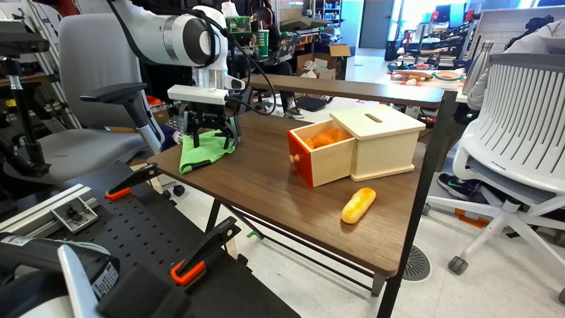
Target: Open the drawer And push the green towel on the right
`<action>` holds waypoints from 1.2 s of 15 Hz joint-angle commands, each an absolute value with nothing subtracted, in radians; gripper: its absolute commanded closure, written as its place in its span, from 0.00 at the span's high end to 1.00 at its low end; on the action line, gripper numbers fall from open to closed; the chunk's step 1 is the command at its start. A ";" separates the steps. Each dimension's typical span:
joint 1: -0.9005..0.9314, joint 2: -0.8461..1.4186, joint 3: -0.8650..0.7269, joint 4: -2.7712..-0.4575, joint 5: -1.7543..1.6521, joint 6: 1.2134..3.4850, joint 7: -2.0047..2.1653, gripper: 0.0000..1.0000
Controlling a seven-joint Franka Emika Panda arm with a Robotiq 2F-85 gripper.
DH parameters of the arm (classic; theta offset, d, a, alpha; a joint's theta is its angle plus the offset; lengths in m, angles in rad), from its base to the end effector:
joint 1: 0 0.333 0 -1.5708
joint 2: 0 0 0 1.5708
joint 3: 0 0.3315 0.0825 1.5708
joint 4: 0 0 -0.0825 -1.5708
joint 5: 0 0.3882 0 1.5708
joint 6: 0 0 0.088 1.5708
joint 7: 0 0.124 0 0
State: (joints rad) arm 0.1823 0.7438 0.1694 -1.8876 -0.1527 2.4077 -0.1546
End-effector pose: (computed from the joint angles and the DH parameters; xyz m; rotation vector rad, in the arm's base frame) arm 0.5708 0.2080 0.0879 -2.9776 -0.9190 0.3279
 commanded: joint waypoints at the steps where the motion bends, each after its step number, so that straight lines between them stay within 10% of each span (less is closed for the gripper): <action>1: 0.198 0.815 0.129 -1.772 -0.150 2.359 -0.113 1.00; 18: 0.155 1.034 0.001 -1.383 -0.128 2.234 0.085 1.00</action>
